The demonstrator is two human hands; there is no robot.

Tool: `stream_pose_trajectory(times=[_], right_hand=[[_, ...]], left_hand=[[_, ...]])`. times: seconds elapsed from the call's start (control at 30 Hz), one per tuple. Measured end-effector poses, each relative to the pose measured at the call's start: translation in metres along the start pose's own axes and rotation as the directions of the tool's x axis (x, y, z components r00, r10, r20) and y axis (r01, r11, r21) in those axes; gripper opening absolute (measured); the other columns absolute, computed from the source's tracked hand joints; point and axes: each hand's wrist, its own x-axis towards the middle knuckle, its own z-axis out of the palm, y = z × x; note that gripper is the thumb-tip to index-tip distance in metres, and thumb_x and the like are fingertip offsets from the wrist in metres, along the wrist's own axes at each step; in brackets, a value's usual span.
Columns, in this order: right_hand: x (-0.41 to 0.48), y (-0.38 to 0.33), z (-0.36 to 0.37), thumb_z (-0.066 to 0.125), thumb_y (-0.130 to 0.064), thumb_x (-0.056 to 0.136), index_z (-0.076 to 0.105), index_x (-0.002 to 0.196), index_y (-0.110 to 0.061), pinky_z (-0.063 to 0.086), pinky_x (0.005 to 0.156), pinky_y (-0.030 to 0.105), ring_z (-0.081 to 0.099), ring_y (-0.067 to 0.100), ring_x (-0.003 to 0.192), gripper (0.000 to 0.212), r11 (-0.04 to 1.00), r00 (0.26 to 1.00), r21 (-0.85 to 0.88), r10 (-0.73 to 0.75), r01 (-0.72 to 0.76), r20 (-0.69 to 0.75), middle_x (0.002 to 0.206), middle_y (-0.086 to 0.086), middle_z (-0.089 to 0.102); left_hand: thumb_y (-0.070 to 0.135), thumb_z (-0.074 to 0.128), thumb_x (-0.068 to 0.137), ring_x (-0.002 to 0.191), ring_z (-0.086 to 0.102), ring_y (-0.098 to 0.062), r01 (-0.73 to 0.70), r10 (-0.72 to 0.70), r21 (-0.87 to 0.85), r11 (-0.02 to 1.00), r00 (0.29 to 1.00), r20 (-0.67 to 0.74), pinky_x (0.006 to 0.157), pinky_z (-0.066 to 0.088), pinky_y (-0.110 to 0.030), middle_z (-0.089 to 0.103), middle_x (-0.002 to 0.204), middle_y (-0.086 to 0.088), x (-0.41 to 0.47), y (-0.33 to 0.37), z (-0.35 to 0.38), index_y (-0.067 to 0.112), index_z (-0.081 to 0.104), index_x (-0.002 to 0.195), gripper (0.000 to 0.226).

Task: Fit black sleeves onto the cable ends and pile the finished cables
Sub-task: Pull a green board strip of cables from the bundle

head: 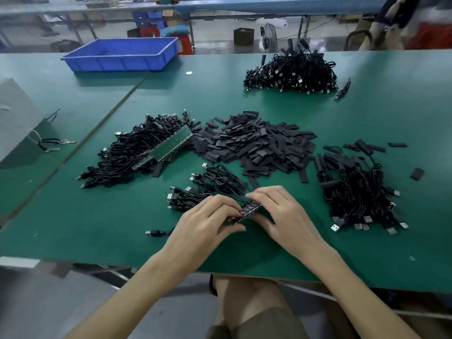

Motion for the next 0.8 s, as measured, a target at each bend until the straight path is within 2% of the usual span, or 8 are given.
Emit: stream_pose_trajectory(times=[0.07,0.17,0.3,0.4,0.53,0.67,0.8], right_hand=[[0.0,-0.001,0.001,0.077,-0.016,0.091,0.072,0.12,-0.007,0.056,0.095,0.043,0.065,0.025,0.11,0.031,1.0,0.999,-0.004,-0.017,0.017,-0.043,0.116,0.003,0.07],[0.0,-0.001,0.003,0.078,-0.011,0.091,0.075,0.112,-0.007,0.058,0.09,0.042,0.066,0.025,0.102,0.022,1.0,0.995,-0.017,-0.016,0.014,-0.095,0.108,0.003,0.072],[-0.001,-0.002,0.003,0.075,-0.017,0.094,0.075,0.106,-0.007,0.059,0.08,0.042,0.065,0.025,0.091,0.016,1.0,0.991,0.001,-0.027,0.027,-0.132,0.099,0.002,0.071],[-0.001,-0.004,0.002,0.064,-0.027,0.1,0.075,0.101,-0.007,0.058,0.073,0.039,0.063,0.024,0.083,0.023,0.998,0.986,0.003,-0.055,0.056,-0.156,0.092,0.001,0.069],[-0.001,-0.007,-0.001,0.054,-0.029,0.103,0.073,0.098,-0.006,0.056,0.063,0.037,0.06,0.024,0.074,0.031,0.996,0.977,-0.015,-0.084,0.082,-0.194,0.084,0.001,0.067],[-0.001,-0.007,-0.002,0.06,-0.024,0.103,0.072,0.093,-0.003,0.055,0.059,0.039,0.058,0.024,0.07,0.026,0.998,0.978,0.017,-0.063,0.067,-0.197,0.08,0.002,0.066],[-0.001,-0.006,-0.001,0.063,-0.021,0.102,0.068,0.086,-0.002,0.053,0.057,0.04,0.057,0.025,0.067,0.025,0.998,0.979,0.039,-0.04,0.049,-0.201,0.075,0.004,0.063]], left_hand=[[0.029,0.073,0.095,0.102,0.065,-0.013,0.03,-0.03,-0.033,0.999,1.0,-0.004,0.091,0.054,-0.029,0.065,0.111,0.001,-0.002,0.0,-0.003,0.008,0.071,0.101,0.022],[0.02,0.068,0.099,0.102,0.064,-0.01,0.075,-0.08,-0.079,0.994,0.995,-0.06,0.086,0.055,-0.03,0.063,0.113,0.002,-0.005,-0.002,-0.01,0.007,0.07,0.102,0.013],[0.013,0.068,0.097,0.099,0.066,-0.017,0.059,-0.06,-0.012,0.998,0.986,-0.154,0.086,0.055,-0.035,0.068,0.107,-0.001,-0.005,0.0,-0.014,0.005,0.073,0.098,0.009],[0.013,0.071,0.095,0.089,0.065,-0.025,0.105,-0.098,0.015,0.994,0.962,-0.254,0.08,0.054,-0.039,0.07,0.099,-0.003,-0.003,0.0,-0.015,0.005,0.076,0.096,0.009],[0.014,0.071,0.094,0.08,0.064,-0.025,0.187,-0.185,-0.018,0.982,0.943,-0.276,0.073,0.055,-0.042,0.065,0.09,-0.003,0.004,0.002,-0.015,0.005,0.076,0.096,0.011],[0.014,0.071,0.094,0.077,0.061,-0.025,0.194,-0.192,-0.022,0.981,0.941,-0.279,0.069,0.052,-0.044,0.06,0.085,-0.005,0.015,0.002,-0.011,0.004,0.074,0.093,0.011],[0.012,0.07,0.096,0.077,0.057,-0.022,0.172,-0.17,-0.016,0.985,0.943,-0.286,0.071,0.05,-0.036,0.056,0.085,-0.005,0.019,0.0,-0.006,0.001,0.071,0.093,0.012]])
